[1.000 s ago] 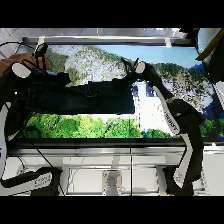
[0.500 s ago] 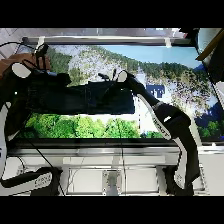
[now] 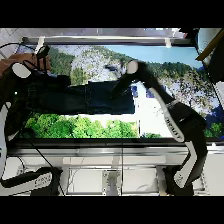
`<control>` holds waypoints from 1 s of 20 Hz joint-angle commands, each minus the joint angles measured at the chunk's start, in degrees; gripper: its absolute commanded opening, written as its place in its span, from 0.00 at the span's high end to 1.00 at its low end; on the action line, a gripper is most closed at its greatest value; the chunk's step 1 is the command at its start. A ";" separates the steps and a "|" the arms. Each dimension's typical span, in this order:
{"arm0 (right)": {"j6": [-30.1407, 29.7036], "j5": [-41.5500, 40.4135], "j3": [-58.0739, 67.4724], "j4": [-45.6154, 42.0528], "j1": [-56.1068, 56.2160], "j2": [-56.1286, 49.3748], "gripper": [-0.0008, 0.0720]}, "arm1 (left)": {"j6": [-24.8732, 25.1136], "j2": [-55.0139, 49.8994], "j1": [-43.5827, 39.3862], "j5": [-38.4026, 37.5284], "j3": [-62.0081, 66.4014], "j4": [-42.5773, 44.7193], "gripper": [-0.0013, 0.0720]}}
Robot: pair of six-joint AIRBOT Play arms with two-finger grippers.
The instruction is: Fold the clothes and pants, and hang the long-sleeved shirts on hangers.
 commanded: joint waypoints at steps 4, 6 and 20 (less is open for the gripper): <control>3.15 -1.79 -2.73 3.21 -18.43 -2.34 0.37 | 0.02 0.00 0.04 -0.39 -0.02 1.11 0.53; 3.13 -4.33 -2.97 10.21 -21.66 -5.92 0.37 | 0.00 0.00 0.02 -0.39 -0.02 1.09 0.53; 2.54 -6.88 -2.29 29.59 -14.19 -17.18 0.58 | 0.00 -0.02 0.02 -0.44 -0.02 1.09 0.54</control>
